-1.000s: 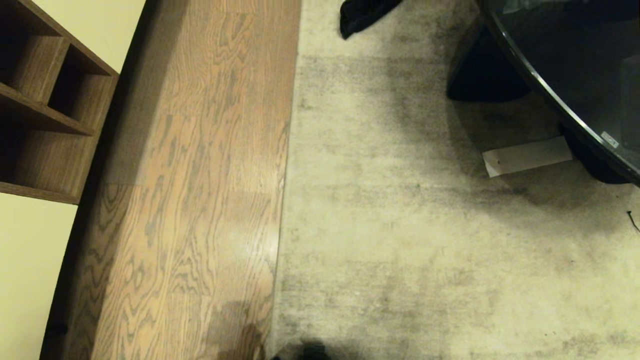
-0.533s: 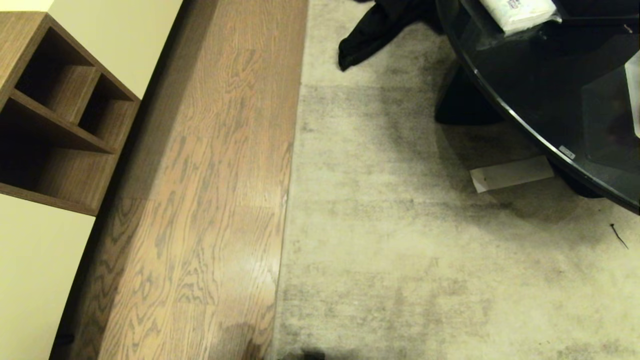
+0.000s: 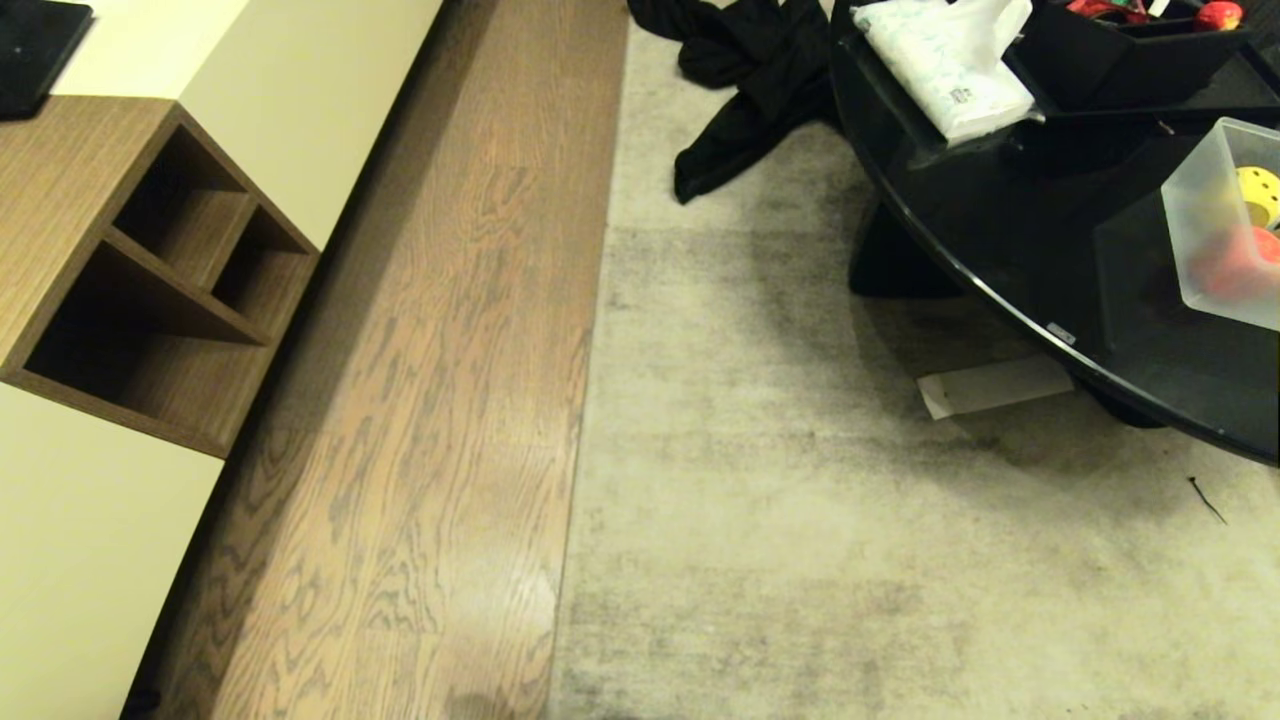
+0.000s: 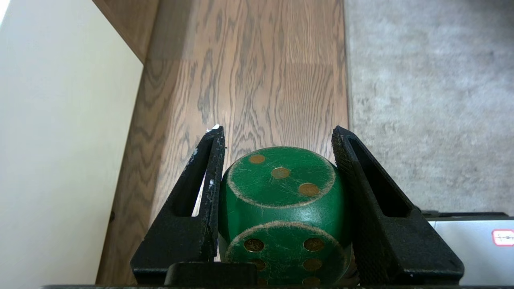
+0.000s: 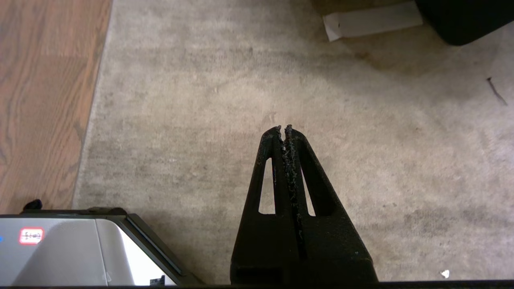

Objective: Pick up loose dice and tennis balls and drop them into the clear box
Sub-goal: Put the toys in the box

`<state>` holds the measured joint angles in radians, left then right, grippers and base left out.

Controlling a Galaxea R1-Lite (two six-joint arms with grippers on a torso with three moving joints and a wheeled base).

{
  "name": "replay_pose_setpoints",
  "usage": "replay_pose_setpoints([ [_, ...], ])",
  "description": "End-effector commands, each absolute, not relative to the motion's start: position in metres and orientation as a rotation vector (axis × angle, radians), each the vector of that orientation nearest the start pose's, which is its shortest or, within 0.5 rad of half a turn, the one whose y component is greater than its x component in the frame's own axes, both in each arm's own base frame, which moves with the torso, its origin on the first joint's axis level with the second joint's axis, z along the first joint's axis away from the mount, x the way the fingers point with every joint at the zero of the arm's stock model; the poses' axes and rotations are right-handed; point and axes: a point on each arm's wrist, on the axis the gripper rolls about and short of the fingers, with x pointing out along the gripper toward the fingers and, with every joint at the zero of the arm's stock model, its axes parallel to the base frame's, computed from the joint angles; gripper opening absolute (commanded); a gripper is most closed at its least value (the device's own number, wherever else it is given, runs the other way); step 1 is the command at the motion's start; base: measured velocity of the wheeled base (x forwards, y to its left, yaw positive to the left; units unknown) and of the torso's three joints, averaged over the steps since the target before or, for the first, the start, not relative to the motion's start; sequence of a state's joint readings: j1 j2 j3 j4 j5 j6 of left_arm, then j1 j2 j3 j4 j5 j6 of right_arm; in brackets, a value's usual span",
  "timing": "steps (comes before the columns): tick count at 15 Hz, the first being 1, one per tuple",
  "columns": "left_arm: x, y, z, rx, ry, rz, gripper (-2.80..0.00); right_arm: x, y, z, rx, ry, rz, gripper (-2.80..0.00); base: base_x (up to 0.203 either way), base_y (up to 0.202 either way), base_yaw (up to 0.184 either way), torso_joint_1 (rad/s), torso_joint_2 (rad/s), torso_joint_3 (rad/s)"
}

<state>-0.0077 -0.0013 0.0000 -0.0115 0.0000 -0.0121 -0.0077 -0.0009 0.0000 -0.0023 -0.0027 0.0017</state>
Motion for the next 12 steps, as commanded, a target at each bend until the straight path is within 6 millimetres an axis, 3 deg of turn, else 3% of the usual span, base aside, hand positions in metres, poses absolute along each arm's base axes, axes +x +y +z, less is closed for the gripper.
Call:
replay_pose_setpoints([
  [1, -0.0228, 0.0002, 0.0763, -0.012, -0.012, -0.008, -2.80, -0.0228, 0.0001, 0.0758, 0.002, -0.003, -0.010, -2.80, 0.000, 0.000, 0.000, 0.000, 0.00, 0.211],
  [12, -0.0229, 0.0002, 0.0761, -0.012, -0.012, -0.008, -2.80, -0.0228, 0.0001, 0.0758, 0.002, -0.003, -0.009, -2.80, 0.000, 0.000, 0.000, 0.002, 0.00, 0.202],
])
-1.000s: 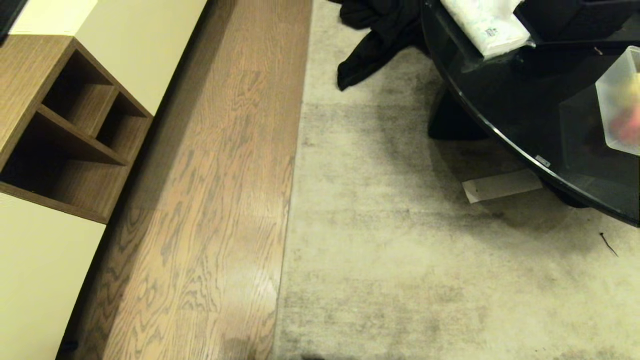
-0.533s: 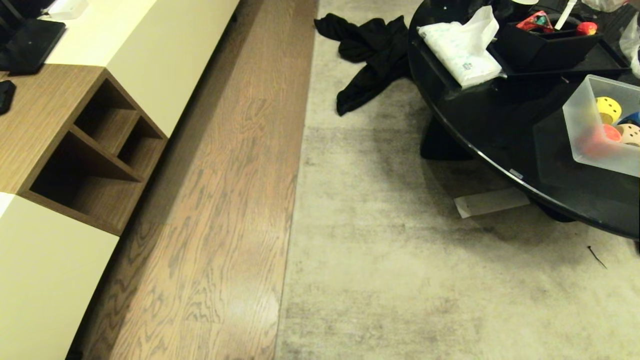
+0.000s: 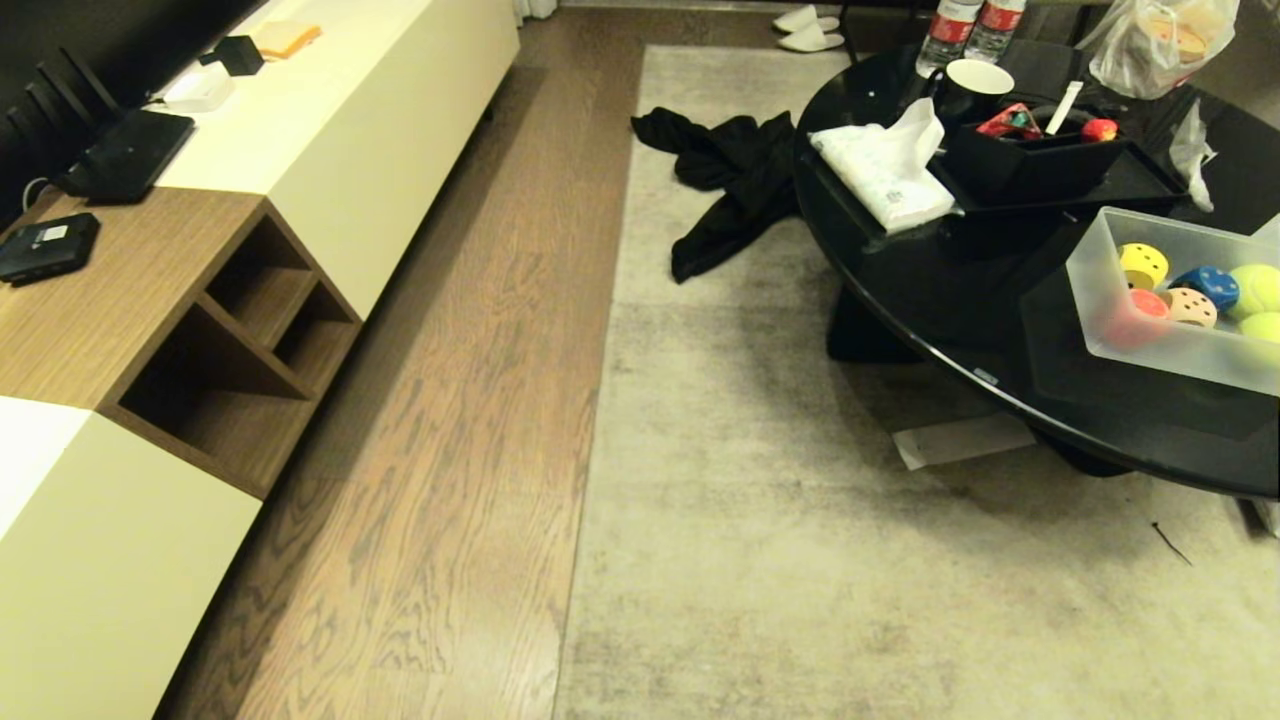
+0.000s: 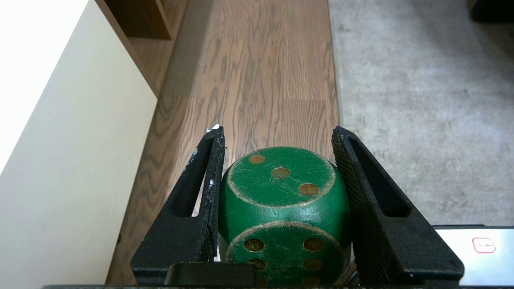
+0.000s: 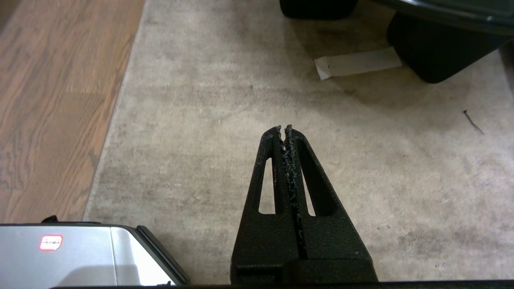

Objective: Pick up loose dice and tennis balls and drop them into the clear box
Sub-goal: Put the toys in the box

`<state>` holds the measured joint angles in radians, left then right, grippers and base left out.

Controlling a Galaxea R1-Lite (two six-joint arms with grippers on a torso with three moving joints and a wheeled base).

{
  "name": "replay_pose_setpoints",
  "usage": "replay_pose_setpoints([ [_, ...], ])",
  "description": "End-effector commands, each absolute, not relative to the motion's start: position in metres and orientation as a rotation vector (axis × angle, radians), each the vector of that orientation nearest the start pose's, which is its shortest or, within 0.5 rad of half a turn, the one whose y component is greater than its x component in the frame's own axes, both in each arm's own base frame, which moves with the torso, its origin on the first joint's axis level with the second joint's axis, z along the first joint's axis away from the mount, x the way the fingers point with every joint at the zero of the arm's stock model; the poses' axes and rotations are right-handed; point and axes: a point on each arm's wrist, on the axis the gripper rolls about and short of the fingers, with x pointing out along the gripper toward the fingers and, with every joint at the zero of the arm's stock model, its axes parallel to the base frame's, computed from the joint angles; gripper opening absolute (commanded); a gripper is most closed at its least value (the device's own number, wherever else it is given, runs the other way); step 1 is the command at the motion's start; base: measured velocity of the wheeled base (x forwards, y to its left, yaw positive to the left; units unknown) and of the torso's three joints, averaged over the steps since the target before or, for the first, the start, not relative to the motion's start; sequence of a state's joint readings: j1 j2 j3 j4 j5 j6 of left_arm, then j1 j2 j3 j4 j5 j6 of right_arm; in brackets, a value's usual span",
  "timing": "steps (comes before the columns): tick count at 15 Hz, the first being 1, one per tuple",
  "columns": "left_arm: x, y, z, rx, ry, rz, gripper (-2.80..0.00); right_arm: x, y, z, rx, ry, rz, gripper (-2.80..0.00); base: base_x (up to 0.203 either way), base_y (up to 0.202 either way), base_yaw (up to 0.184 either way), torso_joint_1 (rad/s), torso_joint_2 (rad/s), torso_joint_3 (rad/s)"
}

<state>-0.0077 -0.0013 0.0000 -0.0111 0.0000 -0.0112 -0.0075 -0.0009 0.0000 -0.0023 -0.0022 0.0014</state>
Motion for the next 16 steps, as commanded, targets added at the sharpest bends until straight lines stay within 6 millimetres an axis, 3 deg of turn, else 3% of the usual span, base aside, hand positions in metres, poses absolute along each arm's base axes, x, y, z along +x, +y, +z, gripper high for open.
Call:
replay_pose_setpoints([
  [1, -0.0228, 0.0002, 0.0763, -0.012, -0.012, -0.008, -2.80, -0.0228, 0.0001, 0.0758, 0.002, -0.003, -0.010, -2.80, 0.000, 0.000, 0.000, 0.002, 0.00, 0.200],
  [16, -0.0228, 0.0002, 0.0763, -0.012, -0.012, -0.008, -2.80, -0.0228, 0.0001, 0.0758, 0.002, -0.003, -0.011, -2.80, 0.000, 0.000, 0.000, 0.002, 0.00, 0.205],
])
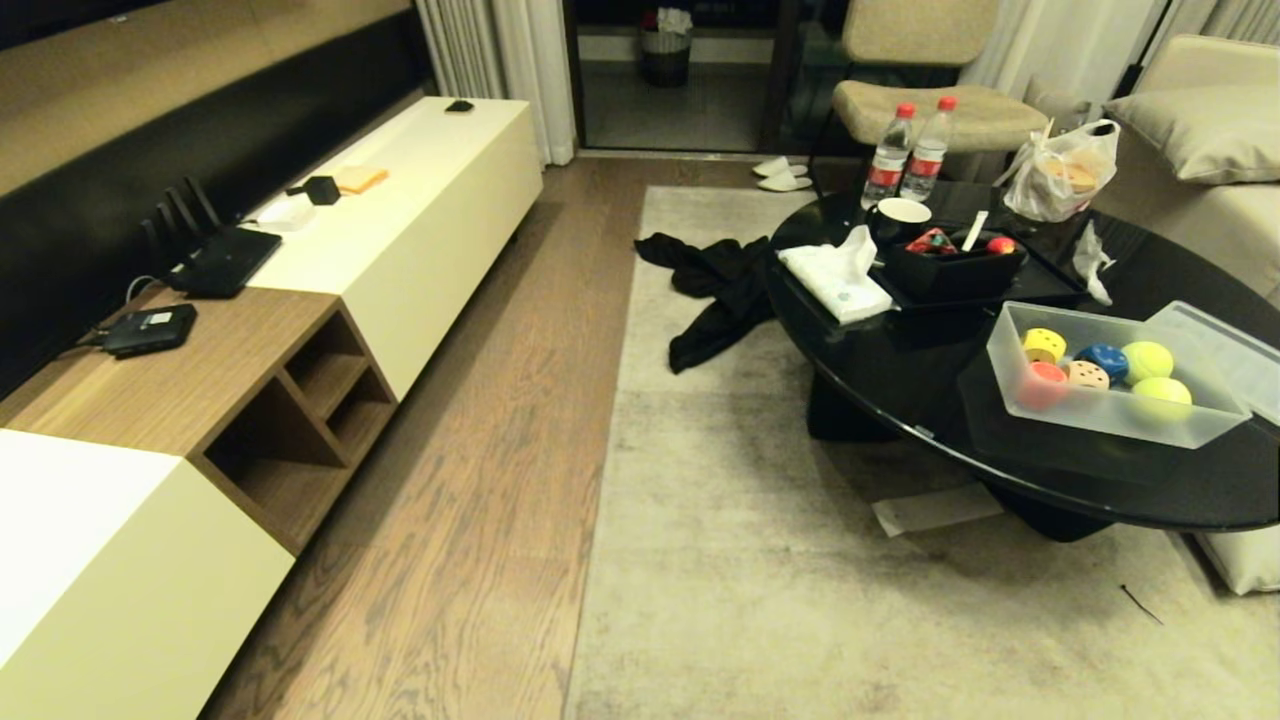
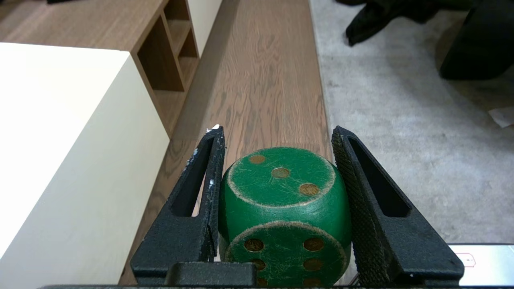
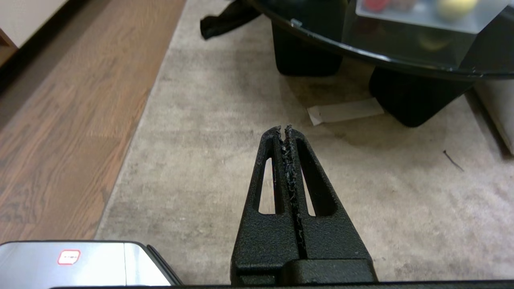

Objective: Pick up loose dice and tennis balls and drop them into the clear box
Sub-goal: Put the toys in the box

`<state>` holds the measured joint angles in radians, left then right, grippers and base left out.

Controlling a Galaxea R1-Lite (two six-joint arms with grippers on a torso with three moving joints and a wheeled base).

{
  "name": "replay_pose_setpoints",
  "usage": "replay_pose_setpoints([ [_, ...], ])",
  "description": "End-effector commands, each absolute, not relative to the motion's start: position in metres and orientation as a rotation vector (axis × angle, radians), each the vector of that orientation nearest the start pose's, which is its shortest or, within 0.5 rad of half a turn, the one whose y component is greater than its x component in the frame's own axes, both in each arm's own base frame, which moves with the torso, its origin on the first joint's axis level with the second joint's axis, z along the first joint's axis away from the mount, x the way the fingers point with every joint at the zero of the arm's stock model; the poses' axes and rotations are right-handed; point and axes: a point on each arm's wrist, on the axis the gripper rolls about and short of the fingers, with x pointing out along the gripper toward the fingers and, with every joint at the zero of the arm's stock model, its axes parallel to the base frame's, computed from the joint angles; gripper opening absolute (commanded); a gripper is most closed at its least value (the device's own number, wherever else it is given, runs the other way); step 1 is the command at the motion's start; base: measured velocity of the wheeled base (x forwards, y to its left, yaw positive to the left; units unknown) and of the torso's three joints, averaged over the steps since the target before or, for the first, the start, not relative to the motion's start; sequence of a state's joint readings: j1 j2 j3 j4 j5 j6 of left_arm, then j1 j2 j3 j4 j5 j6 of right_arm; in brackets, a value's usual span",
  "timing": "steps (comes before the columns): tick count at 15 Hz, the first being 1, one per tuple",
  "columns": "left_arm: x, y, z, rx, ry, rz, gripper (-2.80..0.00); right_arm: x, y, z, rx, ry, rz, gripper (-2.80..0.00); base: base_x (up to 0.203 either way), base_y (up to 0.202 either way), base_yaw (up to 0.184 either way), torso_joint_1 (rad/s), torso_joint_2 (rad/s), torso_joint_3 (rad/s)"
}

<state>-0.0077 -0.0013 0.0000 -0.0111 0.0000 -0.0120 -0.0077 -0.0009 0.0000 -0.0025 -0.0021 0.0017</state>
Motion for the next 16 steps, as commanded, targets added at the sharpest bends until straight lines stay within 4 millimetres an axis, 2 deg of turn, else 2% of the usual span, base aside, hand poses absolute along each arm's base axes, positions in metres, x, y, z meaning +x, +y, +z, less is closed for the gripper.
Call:
replay_pose_setpoints([
  [1, -0.0228, 0.0002, 0.0763, -0.012, -0.012, -0.008, -2.80, -0.0228, 0.0001, 0.0758, 0.002, -0.003, -0.010, -2.80, 0.000, 0.000, 0.000, 0.001, 0.00, 0.209],
  [16, -0.0228, 0.0002, 0.0763, -0.012, -0.012, -0.008, -2.80, -0.0228, 0.0001, 0.0758, 0.002, -0.003, -0.010, -2.80, 0.000, 0.000, 0.000, 0.003, 0.00, 0.203],
])
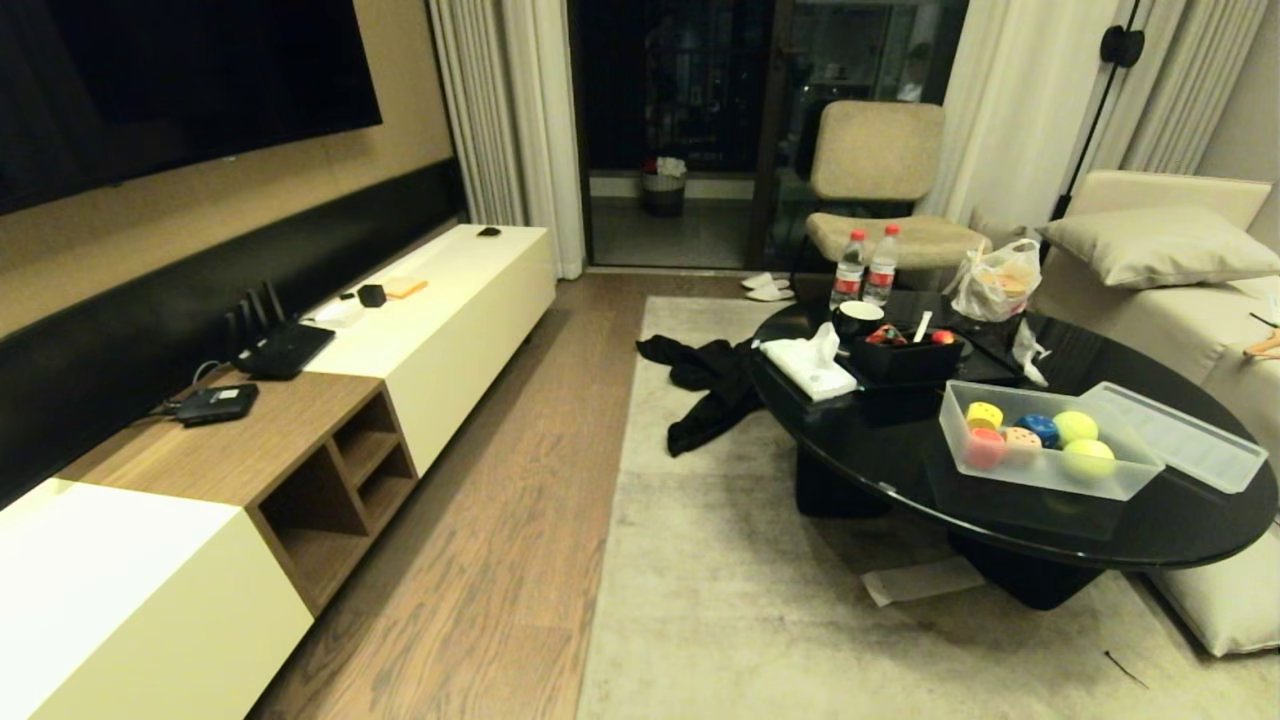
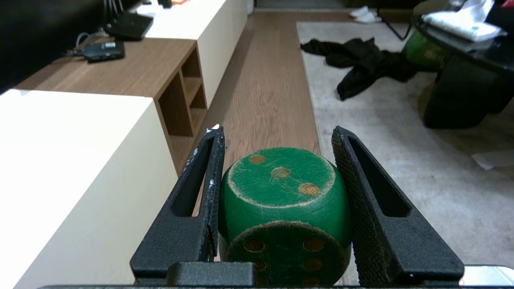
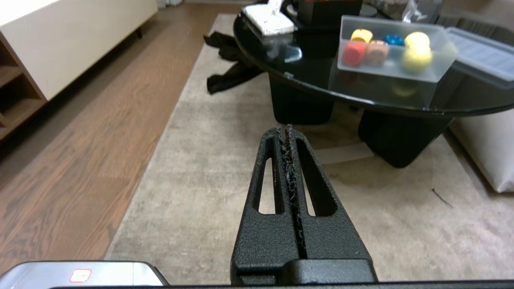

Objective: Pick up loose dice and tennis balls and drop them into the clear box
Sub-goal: Put the toys in the box

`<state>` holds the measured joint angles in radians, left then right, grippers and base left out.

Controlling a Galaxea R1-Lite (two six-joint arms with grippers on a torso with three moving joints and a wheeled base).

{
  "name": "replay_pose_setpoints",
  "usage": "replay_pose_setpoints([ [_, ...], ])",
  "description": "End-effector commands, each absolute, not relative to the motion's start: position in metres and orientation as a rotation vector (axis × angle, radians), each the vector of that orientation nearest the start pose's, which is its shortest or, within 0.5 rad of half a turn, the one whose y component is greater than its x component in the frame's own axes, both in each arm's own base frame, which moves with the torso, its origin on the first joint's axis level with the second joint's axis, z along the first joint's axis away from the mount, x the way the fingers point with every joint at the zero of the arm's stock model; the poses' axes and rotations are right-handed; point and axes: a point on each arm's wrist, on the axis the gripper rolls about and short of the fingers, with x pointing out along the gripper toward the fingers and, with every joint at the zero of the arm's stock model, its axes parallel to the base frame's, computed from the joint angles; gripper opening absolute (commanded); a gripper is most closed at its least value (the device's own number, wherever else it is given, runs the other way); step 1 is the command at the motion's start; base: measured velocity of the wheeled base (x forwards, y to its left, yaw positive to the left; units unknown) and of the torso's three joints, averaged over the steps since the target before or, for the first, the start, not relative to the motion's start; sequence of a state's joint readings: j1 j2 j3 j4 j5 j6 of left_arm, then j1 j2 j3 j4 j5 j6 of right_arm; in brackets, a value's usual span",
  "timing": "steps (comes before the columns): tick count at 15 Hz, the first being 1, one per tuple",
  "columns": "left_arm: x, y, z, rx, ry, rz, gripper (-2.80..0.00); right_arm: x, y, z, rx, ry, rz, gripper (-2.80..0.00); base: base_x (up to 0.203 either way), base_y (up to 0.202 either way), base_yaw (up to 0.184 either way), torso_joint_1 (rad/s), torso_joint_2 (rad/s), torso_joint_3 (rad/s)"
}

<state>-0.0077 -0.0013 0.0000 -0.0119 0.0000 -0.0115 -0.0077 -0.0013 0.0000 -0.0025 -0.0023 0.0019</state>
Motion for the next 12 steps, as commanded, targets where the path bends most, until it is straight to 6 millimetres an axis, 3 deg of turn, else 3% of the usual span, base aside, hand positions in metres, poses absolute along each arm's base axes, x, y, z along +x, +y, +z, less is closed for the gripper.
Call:
replay_pose_setpoints([
  [1, -0.0228, 0.0002, 0.0763, -0.012, -0.012, -0.008, -2.80, -0.0228, 0.0001, 0.0758, 0.002, -0.003, -0.010, -2.80, 0.000, 0.000, 0.000, 0.007, 0.00, 0.202],
  [12, -0.0228, 0.0002, 0.0763, -0.009, -0.012, -0.008, -2.80, -0.0228, 0.0001, 0.0758, 0.002, -0.003, -0.009, -2.80, 0.000, 0.000, 0.000, 0.002, 0.00, 0.039],
])
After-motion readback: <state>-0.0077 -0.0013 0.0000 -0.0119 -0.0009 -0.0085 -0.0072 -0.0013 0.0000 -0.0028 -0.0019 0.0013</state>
